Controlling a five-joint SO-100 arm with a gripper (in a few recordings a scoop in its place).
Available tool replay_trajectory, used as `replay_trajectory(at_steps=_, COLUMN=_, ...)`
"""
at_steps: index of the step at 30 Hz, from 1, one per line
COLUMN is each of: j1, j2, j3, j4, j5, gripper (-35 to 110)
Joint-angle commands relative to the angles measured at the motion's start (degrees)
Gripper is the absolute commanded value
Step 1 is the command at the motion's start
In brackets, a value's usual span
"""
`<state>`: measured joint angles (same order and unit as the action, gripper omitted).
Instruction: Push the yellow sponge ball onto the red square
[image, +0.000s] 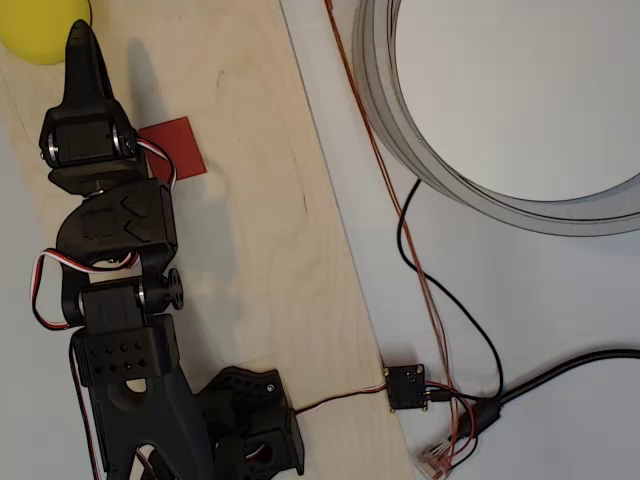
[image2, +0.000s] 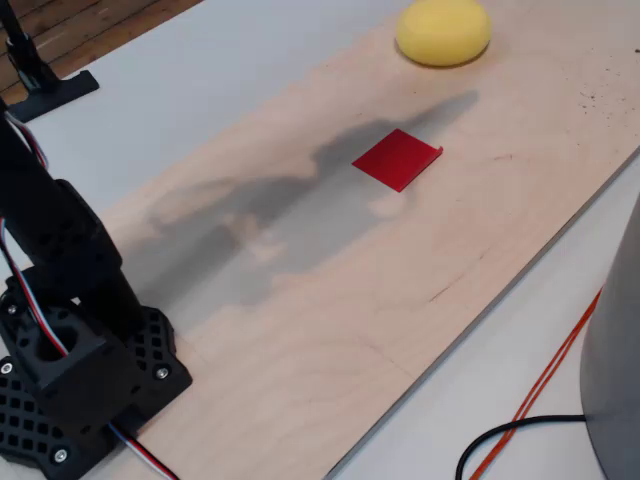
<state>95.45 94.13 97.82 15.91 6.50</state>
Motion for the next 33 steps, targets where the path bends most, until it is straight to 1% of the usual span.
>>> replay_trajectory(at_steps=1, j1=-24.35, j2=17.49, j3=37.27, j4=-29.44, j5=-14.50, gripper=1)
replay_trajectory(at_steps=14, j1=-25.05, j2=16.35, j3=36.12, j4=-28.74, j5=-15.12, gripper=1)
replay_trajectory(at_steps=22, j1=-20.39, j2=8.79, j3=23.20, j4=-21.18, j5=-6.24, gripper=5)
replay_trajectory(at_steps=28, j1=-16.00, j2=-1.58, j3=10.81, j4=-15.73, j5=-3.34, gripper=7)
replay_trajectory(at_steps=33, j1=-13.10, j2=-11.07, j3=2.29, j4=-15.03, j5=-3.34, gripper=8)
